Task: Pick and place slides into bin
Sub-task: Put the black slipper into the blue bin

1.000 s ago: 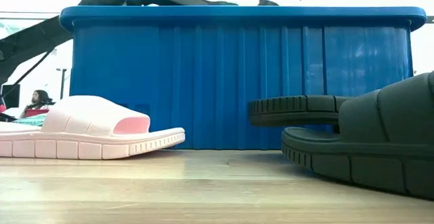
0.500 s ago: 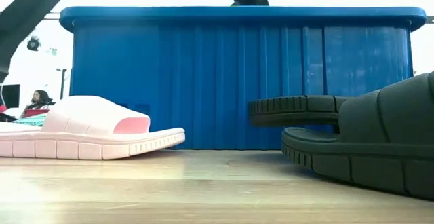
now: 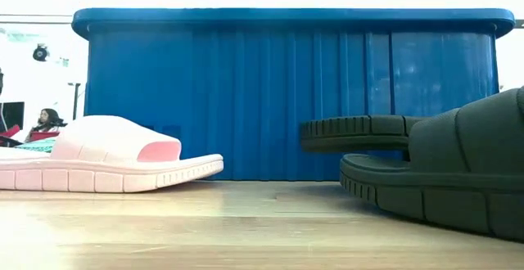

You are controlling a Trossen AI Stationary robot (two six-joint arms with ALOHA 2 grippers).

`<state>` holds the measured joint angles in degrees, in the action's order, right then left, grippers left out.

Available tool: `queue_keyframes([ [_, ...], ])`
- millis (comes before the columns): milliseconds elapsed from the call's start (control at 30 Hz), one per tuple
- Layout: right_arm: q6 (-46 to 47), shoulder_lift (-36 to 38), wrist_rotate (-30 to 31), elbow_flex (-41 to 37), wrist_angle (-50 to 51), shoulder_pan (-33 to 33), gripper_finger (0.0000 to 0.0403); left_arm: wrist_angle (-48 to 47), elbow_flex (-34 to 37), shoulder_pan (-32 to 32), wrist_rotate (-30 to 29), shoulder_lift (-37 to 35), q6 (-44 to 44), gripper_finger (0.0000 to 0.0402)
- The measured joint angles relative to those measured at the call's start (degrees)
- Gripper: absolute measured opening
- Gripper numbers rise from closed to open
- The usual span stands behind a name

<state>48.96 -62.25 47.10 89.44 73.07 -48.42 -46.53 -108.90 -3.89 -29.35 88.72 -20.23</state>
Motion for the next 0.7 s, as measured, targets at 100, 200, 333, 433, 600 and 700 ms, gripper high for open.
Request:
queue_keyframes([
  [100,4.6,-1.4,1.8,-0.1,0.0,-4.9,0.0008,-0.1,7.2,-4.5,-3.1,-3.5,-5.1,0.0],
  [200,9.7,-3.7,2.0,-0.1,0.1,-8.0,0.0008,-0.3,14.5,-8.0,-3.8,-6.3,-10.2,0.0],
  [333,18.6,-7.0,1.8,-0.1,1.8,-10.5,0.0008,1.7,22.9,-11.7,-3.9,-9.4,-13.7,0.0],
  [433,24.9,-10.0,0.4,0.0,4.0,-10.8,0.0008,4.2,27.7,-14.0,-3.9,-11.5,-13.9,0.0],
  [600,32.9,-15.5,-1.0,0.0,5.2,-10.5,0.0008,6.2,34.3,-18.5,-3.8,-16.3,-13.9,0.0],
  [700,37.6,-18.7,-2.5,0.1,5.2,-10.0,0.0009,9.0,38.4,-21.5,-4.1,-19.6,-14.0,0.0],
])
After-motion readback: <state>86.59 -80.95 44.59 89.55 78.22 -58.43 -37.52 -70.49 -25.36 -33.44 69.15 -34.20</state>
